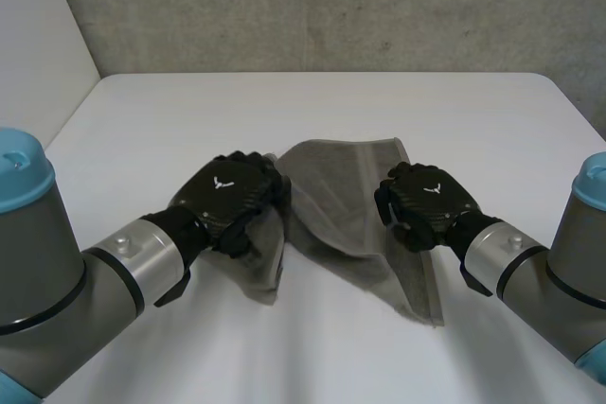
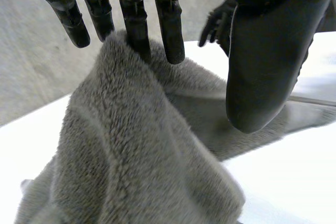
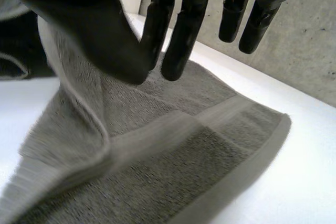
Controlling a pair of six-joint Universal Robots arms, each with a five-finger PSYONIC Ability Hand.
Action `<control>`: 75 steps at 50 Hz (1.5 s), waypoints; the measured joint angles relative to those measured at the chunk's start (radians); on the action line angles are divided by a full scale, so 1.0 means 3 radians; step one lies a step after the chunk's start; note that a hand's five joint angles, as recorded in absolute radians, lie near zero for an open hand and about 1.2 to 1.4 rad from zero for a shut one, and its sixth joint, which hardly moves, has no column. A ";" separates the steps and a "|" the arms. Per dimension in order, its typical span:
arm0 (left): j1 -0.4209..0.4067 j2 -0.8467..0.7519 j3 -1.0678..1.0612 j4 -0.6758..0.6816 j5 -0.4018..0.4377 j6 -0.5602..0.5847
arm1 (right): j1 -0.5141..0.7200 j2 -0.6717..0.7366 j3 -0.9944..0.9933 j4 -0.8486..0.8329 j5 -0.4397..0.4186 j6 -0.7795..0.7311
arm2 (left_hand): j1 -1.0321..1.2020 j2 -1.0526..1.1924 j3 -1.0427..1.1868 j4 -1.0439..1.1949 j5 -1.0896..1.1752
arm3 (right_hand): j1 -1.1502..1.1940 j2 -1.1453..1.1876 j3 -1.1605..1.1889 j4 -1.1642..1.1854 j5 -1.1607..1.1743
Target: Fold the towel.
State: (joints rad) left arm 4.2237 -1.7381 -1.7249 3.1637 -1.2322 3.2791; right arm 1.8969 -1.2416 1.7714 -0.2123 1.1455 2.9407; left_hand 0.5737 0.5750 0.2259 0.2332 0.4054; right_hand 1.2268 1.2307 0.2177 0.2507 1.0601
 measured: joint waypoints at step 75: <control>-0.0443 0.0206 -0.0032 -0.0264 -0.1409 -0.1194 | 0.0222 0.0278 0.0013 -0.0185 0.0206 0.0017 | -0.0805 -0.0881 0.0000 0.0000 -0.1031 | -0.2256 -0.2213 0.0000 0.0000 -0.2384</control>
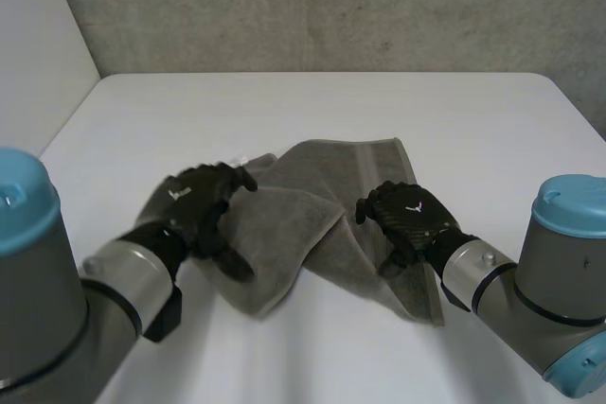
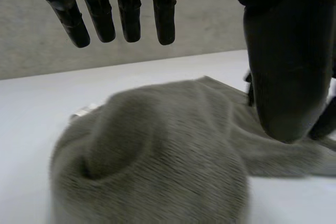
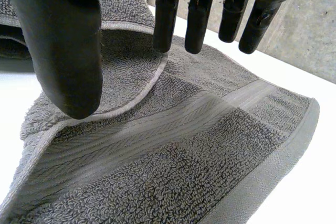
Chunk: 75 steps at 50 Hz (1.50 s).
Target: Fold the towel.
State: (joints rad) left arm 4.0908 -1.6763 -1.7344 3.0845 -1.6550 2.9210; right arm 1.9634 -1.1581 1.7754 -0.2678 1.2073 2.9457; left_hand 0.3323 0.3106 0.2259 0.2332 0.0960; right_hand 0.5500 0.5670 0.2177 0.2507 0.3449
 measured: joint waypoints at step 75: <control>0.0288 -0.1360 0.0366 0.0855 -0.0603 0.0076 | 0.0102 0.0587 -0.0840 0.0365 0.0226 0.0903 | 0.1001 0.1075 0.0000 0.0000 0.1190 | -0.0615 -0.0577 0.0000 0.0000 -0.0647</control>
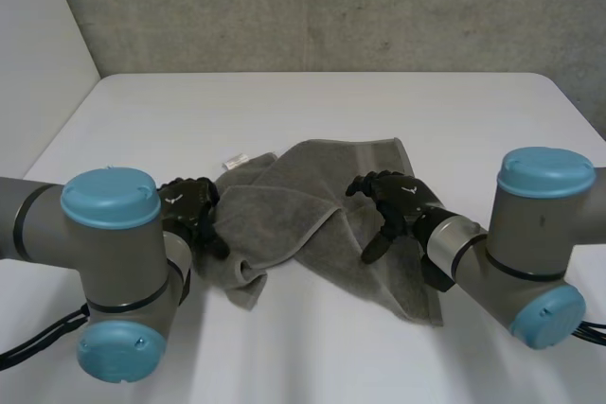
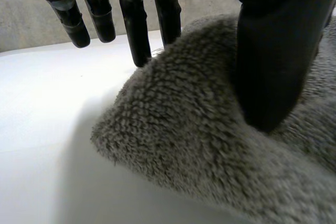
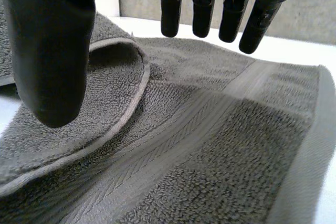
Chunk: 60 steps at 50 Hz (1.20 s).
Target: Fold the towel.
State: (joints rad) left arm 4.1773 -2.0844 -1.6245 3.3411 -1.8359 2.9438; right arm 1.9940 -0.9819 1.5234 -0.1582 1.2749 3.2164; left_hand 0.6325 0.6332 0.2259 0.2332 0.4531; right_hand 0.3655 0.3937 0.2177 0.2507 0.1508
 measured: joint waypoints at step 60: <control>0.0687 0.1250 0.0931 -0.0423 0.2160 -0.0047 | -0.0001 -0.1377 -0.1114 0.0024 -0.0128 -0.0776 | 0.2031 0.2074 0.0000 0.0000 0.2242 | 0.3204 0.3112 0.0000 0.0000 0.3381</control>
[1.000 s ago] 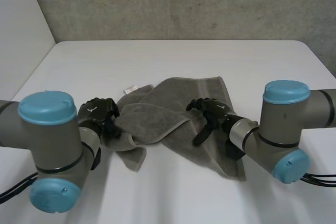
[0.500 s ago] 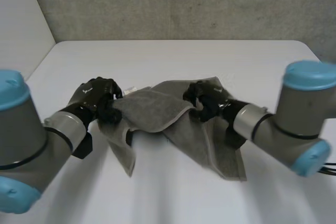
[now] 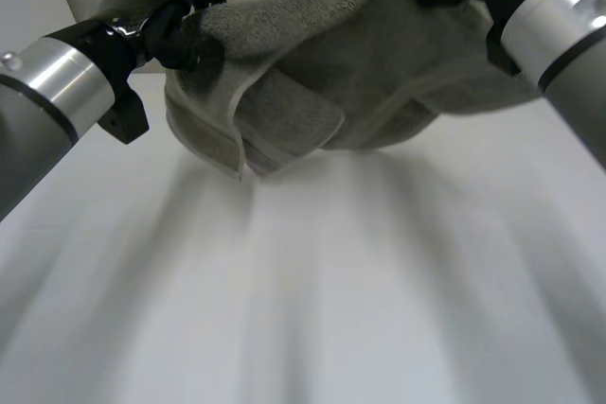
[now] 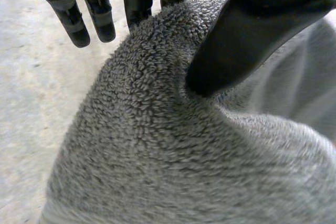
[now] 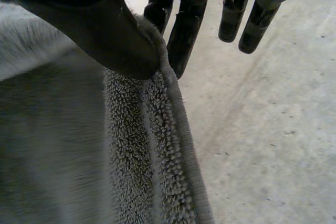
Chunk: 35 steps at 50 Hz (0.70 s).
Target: Fold the towel.
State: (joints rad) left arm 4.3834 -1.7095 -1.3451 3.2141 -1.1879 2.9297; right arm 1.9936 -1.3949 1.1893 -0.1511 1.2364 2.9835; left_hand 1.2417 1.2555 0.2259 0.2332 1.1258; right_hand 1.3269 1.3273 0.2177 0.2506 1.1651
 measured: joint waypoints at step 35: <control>0.0645 -0.0663 -0.0895 -0.0555 0.0447 0.0694 | 0.0471 0.0826 0.1188 0.0126 0.0083 -0.1015 | -0.2862 -0.2917 0.0000 0.0000 -0.3075 | -0.3061 -0.3007 0.0000 0.0000 -0.3302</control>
State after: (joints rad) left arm 4.5770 -1.9085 -1.6136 3.0475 -1.0538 3.1378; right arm 2.1348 -1.1471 1.5456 -0.1134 1.2614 2.6789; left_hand 0.3829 0.3803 0.2259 0.2332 0.2033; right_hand 0.4087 0.4251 0.2177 0.2507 0.1746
